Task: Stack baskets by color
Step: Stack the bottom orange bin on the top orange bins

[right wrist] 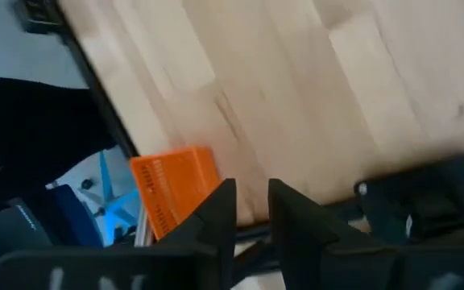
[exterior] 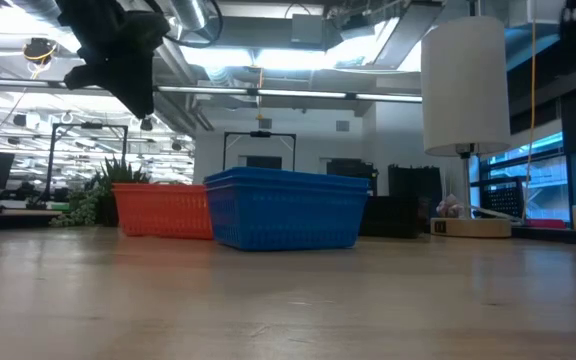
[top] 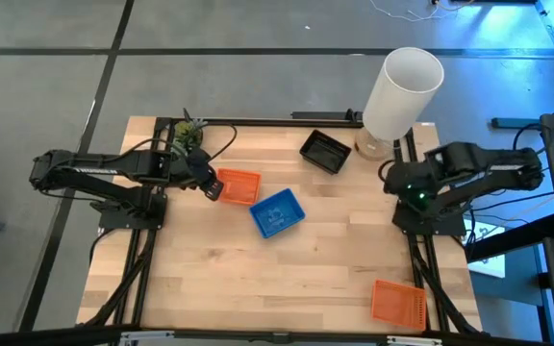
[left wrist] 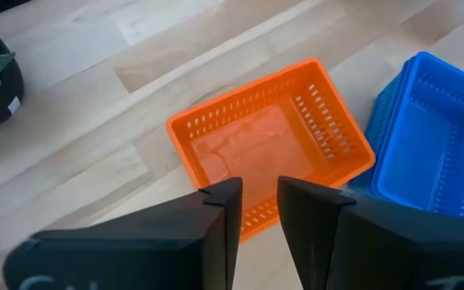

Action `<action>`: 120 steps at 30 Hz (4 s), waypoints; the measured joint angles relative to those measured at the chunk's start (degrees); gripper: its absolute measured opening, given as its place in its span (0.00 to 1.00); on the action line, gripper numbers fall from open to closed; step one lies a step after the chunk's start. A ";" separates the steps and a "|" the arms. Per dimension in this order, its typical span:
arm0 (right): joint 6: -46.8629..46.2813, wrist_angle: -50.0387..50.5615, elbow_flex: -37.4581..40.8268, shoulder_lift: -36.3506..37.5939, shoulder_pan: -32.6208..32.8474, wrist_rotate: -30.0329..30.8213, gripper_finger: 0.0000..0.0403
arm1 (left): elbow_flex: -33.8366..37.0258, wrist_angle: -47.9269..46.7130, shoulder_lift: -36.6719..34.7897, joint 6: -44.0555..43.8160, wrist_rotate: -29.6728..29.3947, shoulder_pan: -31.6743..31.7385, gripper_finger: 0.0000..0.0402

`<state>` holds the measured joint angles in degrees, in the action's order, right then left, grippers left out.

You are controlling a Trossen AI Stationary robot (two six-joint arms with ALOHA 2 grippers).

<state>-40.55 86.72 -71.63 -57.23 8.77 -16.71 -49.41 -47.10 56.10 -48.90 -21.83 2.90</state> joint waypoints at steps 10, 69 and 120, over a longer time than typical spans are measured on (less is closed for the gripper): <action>0.50 -15.72 14.77 0.62 2.16 -19.77 0.03 | 0.00 0.00 0.00 1.99 0.01 0.00 0.18; -11.90 -49.97 33.65 -14.90 29.56 -8.78 0.21 | 0.02 -0.01 0.02 1.51 0.23 0.02 0.18; 7.94 -15.01 1.05 -30.82 5.99 9.06 0.00 | 0.04 -1.17 0.05 3.00 3.29 0.00 0.18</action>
<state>-32.61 71.71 -70.58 -88.05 14.75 -7.65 -49.36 -48.27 56.14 -45.90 -18.55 2.90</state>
